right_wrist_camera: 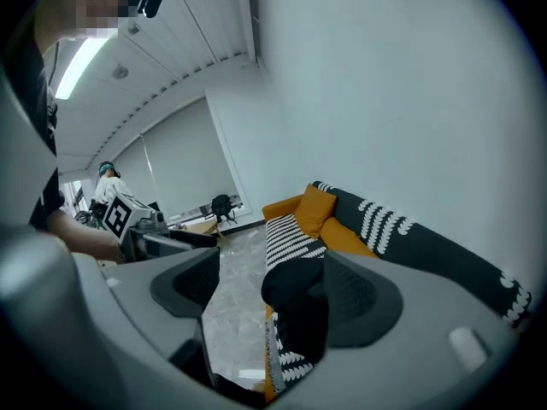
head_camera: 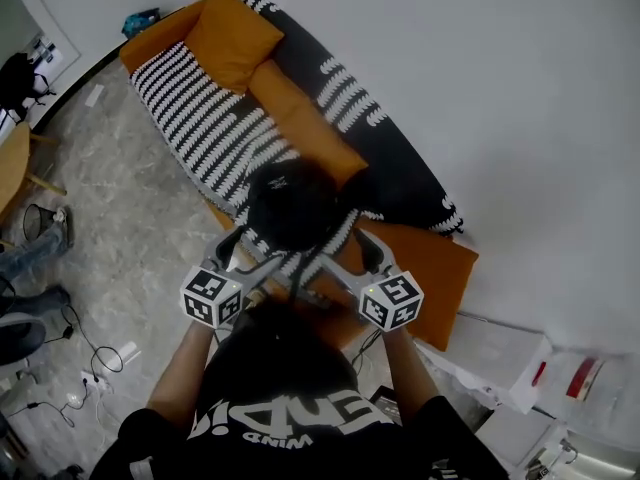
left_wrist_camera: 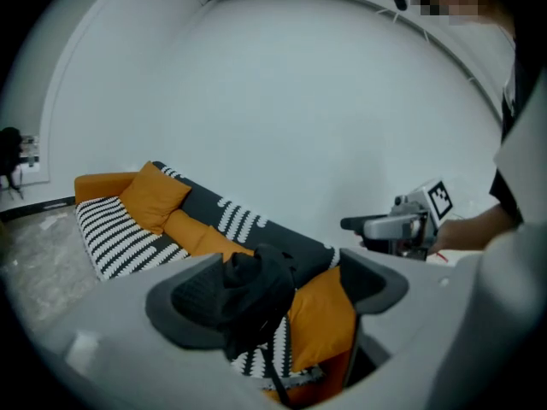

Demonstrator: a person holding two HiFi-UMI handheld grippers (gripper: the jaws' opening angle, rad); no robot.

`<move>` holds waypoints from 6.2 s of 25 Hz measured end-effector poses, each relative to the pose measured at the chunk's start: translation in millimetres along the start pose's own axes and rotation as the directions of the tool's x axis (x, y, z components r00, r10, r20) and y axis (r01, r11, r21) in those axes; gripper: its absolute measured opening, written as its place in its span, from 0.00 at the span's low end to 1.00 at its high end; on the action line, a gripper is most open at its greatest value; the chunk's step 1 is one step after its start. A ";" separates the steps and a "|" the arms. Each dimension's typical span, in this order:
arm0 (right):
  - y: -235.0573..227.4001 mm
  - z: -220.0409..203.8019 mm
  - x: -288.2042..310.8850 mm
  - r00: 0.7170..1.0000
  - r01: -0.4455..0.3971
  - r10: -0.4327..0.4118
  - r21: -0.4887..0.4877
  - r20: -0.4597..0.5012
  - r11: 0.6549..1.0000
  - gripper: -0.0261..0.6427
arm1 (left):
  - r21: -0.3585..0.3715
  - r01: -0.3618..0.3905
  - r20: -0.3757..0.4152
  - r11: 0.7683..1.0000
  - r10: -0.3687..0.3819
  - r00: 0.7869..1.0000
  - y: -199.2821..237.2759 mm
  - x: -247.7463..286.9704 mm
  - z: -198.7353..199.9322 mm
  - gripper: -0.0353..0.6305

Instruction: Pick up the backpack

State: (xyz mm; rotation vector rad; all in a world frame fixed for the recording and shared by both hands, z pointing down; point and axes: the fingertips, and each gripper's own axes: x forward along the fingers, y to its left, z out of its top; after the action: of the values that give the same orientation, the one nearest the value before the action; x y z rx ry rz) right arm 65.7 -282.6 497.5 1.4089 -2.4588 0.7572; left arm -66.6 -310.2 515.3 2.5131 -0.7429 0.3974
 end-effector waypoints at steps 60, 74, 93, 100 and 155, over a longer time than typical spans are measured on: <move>-128.8 -64.8 208.3 0.946 -0.282 0.255 -0.120 -0.201 0.952 0.13 | -0.225 0.166 -0.081 0.960 -0.188 0.979 74.5 171.5 -43.2 0.07; -98.4 12.9 114.1 0.982 -0.187 0.187 -0.104 -0.006 0.977 0.13 | -0.116 0.220 -0.034 0.969 -0.225 0.974 -2.9 128.6 38.8 0.06; 53.1 58.0 4.2 0.956 -0.262 0.259 0.004 0.140 0.965 0.14 | -0.079 0.260 0.095 0.962 -0.252 0.963 -74.0 -37.0 78.5 0.07; 81.5 54.7 -12.8 0.958 -0.249 0.245 0.006 0.148 0.969 0.14 | -0.098 0.305 0.104 0.947 -0.295 0.950 -82.9 -65.1 74.6 0.07; 212.8 -120.4 -222.9 0.941 -0.308 0.319 -0.108 0.116 0.945 0.14 | -0.064 0.151 0.149 0.987 -0.140 0.979 -281.1 -196.9 -103.0 0.07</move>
State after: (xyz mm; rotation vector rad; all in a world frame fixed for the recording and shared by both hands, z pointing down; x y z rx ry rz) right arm -7.5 34.2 436.2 1.0798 -2.8244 0.6199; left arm -79.5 34.9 419.7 2.5248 -0.6100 0.1358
